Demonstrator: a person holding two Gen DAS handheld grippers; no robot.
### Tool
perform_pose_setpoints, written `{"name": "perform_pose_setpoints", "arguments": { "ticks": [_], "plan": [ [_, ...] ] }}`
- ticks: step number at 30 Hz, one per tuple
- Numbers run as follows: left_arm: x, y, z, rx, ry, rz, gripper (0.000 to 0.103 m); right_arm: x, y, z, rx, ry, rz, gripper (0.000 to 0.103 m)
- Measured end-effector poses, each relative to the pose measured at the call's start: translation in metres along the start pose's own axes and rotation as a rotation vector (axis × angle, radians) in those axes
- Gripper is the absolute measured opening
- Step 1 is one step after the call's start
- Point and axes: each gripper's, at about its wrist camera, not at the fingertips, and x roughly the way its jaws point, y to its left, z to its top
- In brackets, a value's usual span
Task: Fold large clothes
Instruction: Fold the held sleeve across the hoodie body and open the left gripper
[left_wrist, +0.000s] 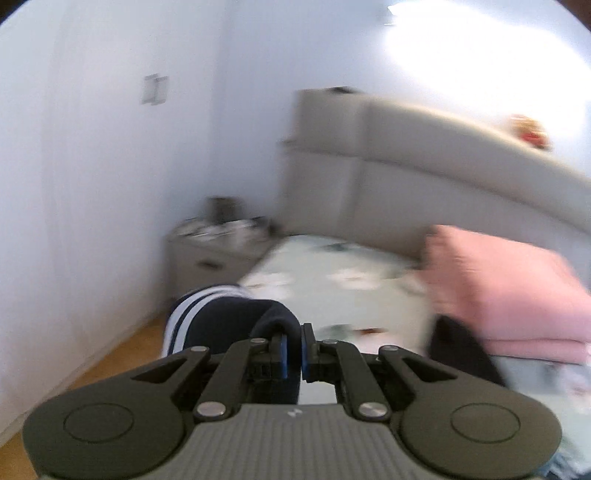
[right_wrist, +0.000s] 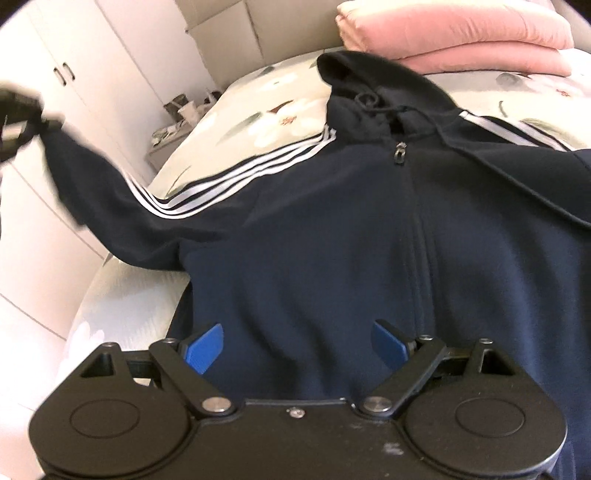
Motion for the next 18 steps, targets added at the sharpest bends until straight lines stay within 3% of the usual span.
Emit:
{"name": "perform_pose_setpoints", "arguments": {
  "ticks": [3,7,9,11,14,16,18],
  "plan": [
    [-0.009,-0.056,-0.009,0.039,-0.011,-0.106,0.008,-0.008,-0.013,0.001,0.088,-0.017,-0.026,0.103],
    [-0.002,-0.119,-0.045,0.081,0.045,-0.193,0.008,-0.019,-0.040,-0.003,0.189,-0.027,-0.070,0.103],
    [0.007,-0.146,-0.069,0.102,0.096,-0.209,0.008,-0.025,-0.054,-0.001,0.228,-0.045,-0.105,0.103],
    [0.016,-0.171,-0.093,0.142,0.143,-0.212,0.008,-0.035,-0.077,-0.005,0.358,-0.099,-0.076,0.103],
    [0.037,-0.196,-0.130,0.222,0.304,-0.260,0.015,-0.045,-0.114,-0.015,0.542,-0.147,-0.043,0.103],
    [0.044,-0.205,-0.150,0.289,0.420,-0.270,0.033,-0.045,-0.125,-0.015,0.556,-0.114,-0.091,0.103],
    [0.042,-0.205,-0.160,0.343,0.503,-0.240,0.062,-0.049,-0.134,-0.015,0.559,-0.101,-0.143,0.103]
  ]
}}
